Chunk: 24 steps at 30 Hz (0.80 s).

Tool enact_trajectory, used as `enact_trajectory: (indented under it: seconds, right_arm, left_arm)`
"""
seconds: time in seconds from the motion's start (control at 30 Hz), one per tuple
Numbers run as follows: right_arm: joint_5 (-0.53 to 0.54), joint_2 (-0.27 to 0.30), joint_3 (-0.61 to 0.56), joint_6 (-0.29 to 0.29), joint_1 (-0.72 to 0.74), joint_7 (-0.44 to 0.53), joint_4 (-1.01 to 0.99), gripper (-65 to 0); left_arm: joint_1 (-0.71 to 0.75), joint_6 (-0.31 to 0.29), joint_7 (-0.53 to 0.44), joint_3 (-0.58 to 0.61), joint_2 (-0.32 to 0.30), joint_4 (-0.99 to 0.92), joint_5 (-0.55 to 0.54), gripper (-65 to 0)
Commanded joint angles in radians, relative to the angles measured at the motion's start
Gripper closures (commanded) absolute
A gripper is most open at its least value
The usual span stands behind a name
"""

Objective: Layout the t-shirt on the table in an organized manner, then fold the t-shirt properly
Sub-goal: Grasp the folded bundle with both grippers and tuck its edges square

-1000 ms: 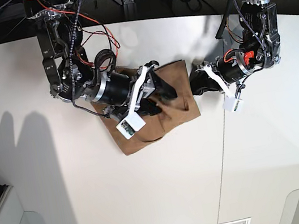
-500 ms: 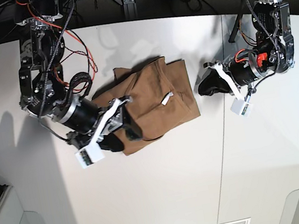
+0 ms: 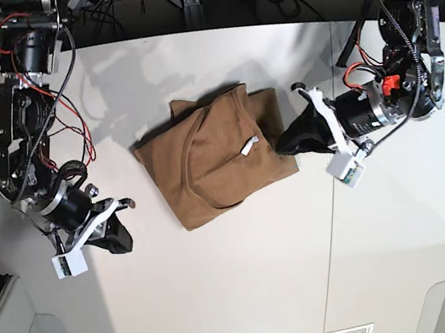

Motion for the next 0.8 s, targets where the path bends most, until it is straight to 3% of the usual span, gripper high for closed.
enact_trajectory:
  seconds: [0.0,0.17,0.37,0.77]
  right_arm:
    - [0.013,0.005,-0.007,0.002,0.050,0.028,-0.029,0.0]
    - [-0.027,0.001,-0.121,0.021,0.140,0.031,-0.185,0.0]
    - [-0.148,0.002,-0.294,0.019,0.141,0.011,-0.201,0.0]
    - [-0.086,0.024,-0.309,0.016,0.022,-0.052,-0.168,0.0]
  left_arm:
    - [-0.016,-0.007,-0.021,0.021,0.003,0.016,-0.011,0.0]
    - [-0.016,-0.007,-0.043,0.143,0.019,0.016,0.033,0.0]
    - [-0.017,-0.007,-0.133,0.187,0.018,-0.037,0.232,0.0]
    - [-0.031,-0.007,-0.201,0.167,0.013,-0.150,0.324,0.0]
